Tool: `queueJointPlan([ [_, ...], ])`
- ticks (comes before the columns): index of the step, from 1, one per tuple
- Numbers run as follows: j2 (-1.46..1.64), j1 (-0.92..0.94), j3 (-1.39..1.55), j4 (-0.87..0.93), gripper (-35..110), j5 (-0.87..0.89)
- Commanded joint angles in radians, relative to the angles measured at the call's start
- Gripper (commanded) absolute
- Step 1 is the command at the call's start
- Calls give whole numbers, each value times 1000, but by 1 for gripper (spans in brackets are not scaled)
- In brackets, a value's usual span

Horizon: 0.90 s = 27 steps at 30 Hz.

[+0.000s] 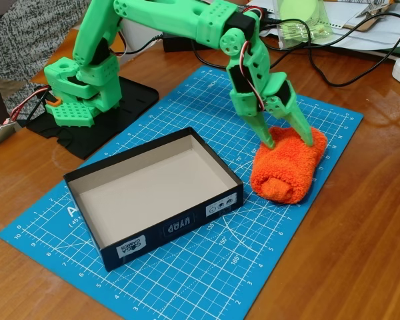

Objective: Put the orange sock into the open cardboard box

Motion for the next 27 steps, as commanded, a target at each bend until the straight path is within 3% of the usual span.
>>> queueJointPlan([
  [1, 11, 25, -18, -8, 32, -3],
  [11, -118, 61, -11, -43, 29, -81],
  [17, -149, 8, -77, 5, 0, -104],
  [19, -152, -11, -137, 66, 0, -117],
  [27, 179, 9, -166, 164, 0, -41],
])
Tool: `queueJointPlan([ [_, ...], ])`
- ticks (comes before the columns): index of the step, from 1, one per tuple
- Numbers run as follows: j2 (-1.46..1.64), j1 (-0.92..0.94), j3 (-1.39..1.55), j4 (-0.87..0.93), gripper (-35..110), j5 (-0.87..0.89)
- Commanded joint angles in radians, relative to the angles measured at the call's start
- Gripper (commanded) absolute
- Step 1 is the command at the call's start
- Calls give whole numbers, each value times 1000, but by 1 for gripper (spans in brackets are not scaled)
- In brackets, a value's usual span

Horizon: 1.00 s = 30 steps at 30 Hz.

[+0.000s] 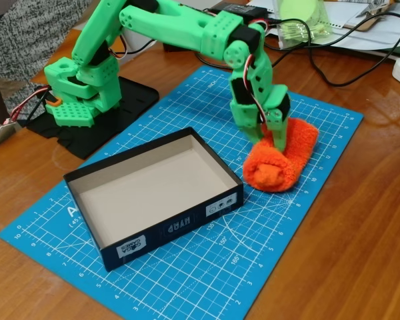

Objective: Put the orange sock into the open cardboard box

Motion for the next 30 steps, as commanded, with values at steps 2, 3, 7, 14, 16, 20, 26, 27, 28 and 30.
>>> queueJointPlan([
  [2, 313, 41, -35, 66, 0, 58],
  [3, 364, 64, -40, 86, -1, 72],
  [7, 538, 184, 28, 149, -1, 126],
  [14, 793, 391, 422, 80, 0, 183],
  [16, 861, 442, 549, 77, 0, 235],
  [20, 920, 532, 735, 44, 0, 275],
  [26, 1035, 655, 1008, -64, 0, 298],
  [27, 1032, 666, 1031, -87, 0, 290],
  [28, 1022, 675, 1043, -109, 0, 281],
  [30, 996, 681, 1043, -123, 0, 267],
])
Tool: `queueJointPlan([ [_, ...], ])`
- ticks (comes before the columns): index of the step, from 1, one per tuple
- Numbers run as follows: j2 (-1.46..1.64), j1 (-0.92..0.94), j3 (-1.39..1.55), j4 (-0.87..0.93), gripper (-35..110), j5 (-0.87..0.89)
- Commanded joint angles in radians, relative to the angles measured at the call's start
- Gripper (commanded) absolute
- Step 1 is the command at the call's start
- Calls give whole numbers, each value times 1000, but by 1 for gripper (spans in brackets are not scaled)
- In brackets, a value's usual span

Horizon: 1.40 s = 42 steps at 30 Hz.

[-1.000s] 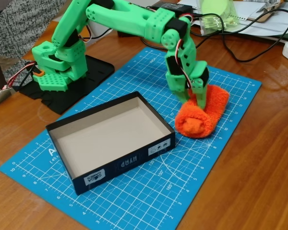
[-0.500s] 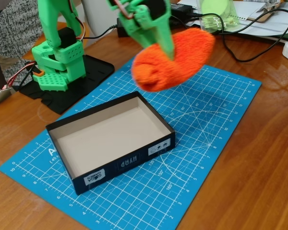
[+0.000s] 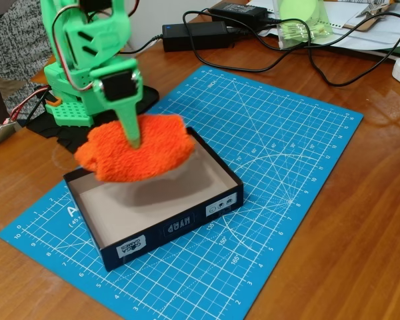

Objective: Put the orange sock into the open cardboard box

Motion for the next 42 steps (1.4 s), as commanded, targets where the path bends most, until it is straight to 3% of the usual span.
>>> queueJointPlan([
  [1, 5, 15, 12, -28, 0, -11],
  [10, -51, -61, -95, 69, 0, 48],
  [16, -48, -61, -110, 84, 22, 34],
  [23, -61, -64, -121, 115, 30, 0],
  [29, -6, -78, -152, 190, 17, -63],
  [31, 89, -100, -147, 206, 0, -71],
  [39, 830, -302, 163, 195, 0, -195],
  [42, 1078, -238, 426, 120, 0, -218],
])
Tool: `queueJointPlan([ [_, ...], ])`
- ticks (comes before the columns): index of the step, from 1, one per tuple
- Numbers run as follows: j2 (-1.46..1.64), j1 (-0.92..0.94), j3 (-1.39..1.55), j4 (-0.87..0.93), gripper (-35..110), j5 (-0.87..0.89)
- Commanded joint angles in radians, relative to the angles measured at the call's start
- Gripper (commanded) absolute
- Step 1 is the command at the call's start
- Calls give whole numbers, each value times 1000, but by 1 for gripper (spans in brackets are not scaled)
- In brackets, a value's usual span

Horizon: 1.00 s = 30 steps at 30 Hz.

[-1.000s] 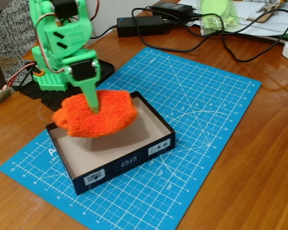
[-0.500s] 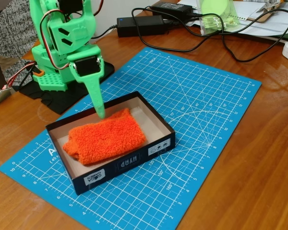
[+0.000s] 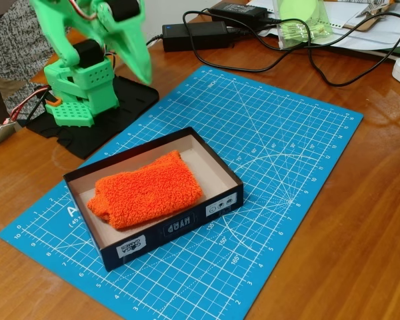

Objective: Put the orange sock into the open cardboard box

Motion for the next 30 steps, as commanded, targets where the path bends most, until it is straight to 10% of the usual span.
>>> queueJointPlan([
  [1, 324, 44, 324, -58, 0, -26],
  [6, 512, -34, 721, -103, 0, -41],
  [30, 517, -87, 739, -63, 0, 29],
])
